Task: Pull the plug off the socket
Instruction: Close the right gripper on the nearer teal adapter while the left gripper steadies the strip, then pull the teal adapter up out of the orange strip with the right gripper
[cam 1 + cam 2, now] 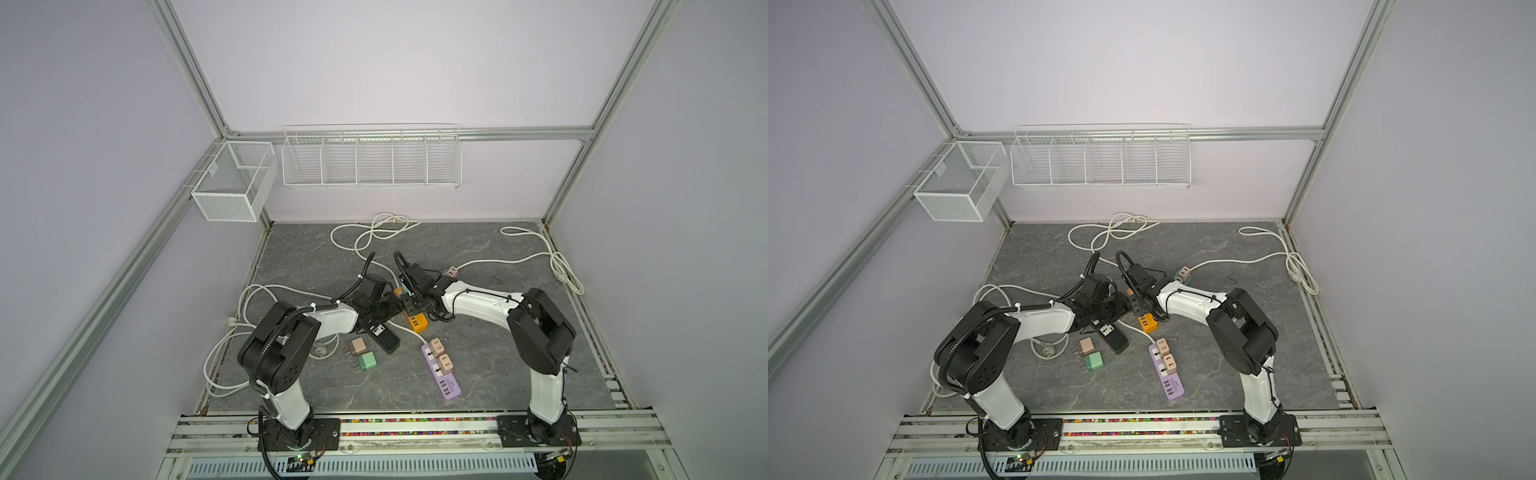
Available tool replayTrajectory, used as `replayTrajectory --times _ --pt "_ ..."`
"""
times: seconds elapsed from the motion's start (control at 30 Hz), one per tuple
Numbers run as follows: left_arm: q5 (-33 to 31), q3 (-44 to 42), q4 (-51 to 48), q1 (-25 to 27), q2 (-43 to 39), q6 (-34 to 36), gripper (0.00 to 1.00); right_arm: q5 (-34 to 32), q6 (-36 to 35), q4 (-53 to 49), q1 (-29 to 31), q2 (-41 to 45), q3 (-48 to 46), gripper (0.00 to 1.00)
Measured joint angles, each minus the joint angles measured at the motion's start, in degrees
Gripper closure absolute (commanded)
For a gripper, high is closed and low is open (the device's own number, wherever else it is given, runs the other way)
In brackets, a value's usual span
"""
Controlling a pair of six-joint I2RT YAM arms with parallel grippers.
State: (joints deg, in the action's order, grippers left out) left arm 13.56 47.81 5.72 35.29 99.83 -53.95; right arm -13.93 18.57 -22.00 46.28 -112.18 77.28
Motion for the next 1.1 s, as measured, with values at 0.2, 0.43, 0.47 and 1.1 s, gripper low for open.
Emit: replayTrajectory --times 0.2,0.43,0.47,1.1 --pt "0.42 1.25 0.87 0.0 1.97 0.0 0.55 0.0 0.11 0.02 0.04 0.0 0.0 0.67" --pt "0.44 1.79 1.27 0.0 2.69 0.04 0.58 -0.07 0.31 0.02 0.07 0.0 0.0 0.66" --pt "0.44 1.79 1.31 0.0 2.73 0.04 0.58 -0.15 0.33 0.04 0.09 0.0 -0.04 0.65" --pt "0.37 0.13 4.72 0.02 2.78 -0.11 0.62 -0.22 0.24 0.02 0.17 0.0 0.02 0.69"
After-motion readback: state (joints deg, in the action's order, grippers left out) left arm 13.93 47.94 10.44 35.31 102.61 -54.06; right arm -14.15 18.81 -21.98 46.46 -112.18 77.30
